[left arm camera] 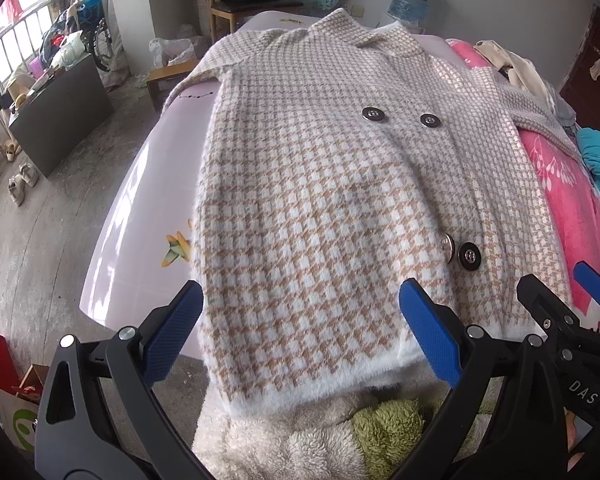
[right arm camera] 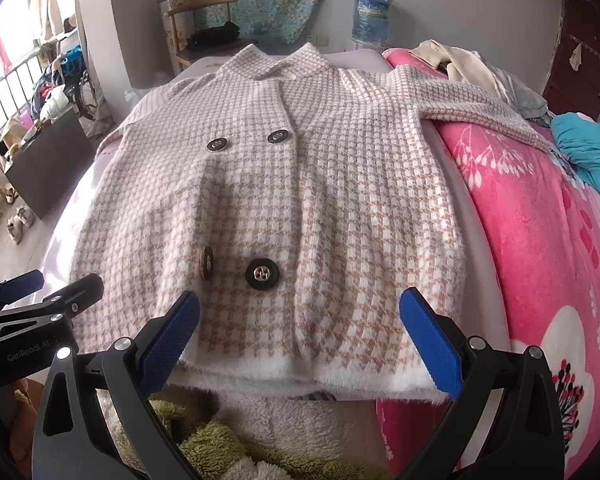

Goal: Fold large clothes

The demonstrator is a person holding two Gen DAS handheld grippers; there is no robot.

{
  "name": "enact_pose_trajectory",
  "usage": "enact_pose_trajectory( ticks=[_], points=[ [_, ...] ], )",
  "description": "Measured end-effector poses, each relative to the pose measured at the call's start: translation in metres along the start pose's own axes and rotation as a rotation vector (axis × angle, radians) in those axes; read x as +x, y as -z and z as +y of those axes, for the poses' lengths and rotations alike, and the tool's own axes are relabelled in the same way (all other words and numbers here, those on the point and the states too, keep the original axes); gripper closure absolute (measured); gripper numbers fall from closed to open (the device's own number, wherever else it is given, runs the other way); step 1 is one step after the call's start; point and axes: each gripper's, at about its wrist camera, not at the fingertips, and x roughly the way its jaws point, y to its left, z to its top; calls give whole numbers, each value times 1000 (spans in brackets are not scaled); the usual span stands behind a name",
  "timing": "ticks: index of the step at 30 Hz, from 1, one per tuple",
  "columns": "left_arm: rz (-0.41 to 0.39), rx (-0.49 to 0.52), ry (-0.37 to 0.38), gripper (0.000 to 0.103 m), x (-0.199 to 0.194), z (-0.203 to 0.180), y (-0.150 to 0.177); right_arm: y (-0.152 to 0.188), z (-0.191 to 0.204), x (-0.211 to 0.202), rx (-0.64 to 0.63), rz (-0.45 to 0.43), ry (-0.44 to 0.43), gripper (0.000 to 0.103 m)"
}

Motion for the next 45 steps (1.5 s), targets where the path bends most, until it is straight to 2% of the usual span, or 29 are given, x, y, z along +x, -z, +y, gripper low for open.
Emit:
enact_pose_trajectory(
  ticks=[9,14,18,20,23,25,29,31,33,38,41,45],
  points=[
    [-77,85,-24,8,4,-3,-36,-46,15,3,-47,-84,55,5],
    [-149,109,3,8,0,1,-58,-72,22,8,-112,-142,79,5],
    [-194,141,26,8,0,0,-72,-90,25,10,-146,-203,53,5],
    [-198,145,86,8,2,2,-78,-98,24,9,-156,-236,30,5],
    [-206,126,222,8,5,7,-85,-109,23,11,-176,-270,-36,5],
    [-208,116,266,8,10,9,-89,-115,23,15,-183,-275,-81,5],
    [-197,100,302,8,19,15,-97,-127,31,23,-212,-273,-115,5],
    [-189,77,344,8,23,22,-100,-132,36,28,-215,-260,-130,5],
    [-189,55,373,8,25,30,-104,-137,39,34,-208,-234,-182,5],
    [-233,-20,275,8,26,66,-121,-147,53,54,-197,-189,-262,5],
    [-234,-156,215,8,36,111,-132,-150,73,70,-225,-145,-316,5],
    [-196,-417,186,8,58,187,-138,-151,101,89,-282,-92,-362,5]
  ],
)
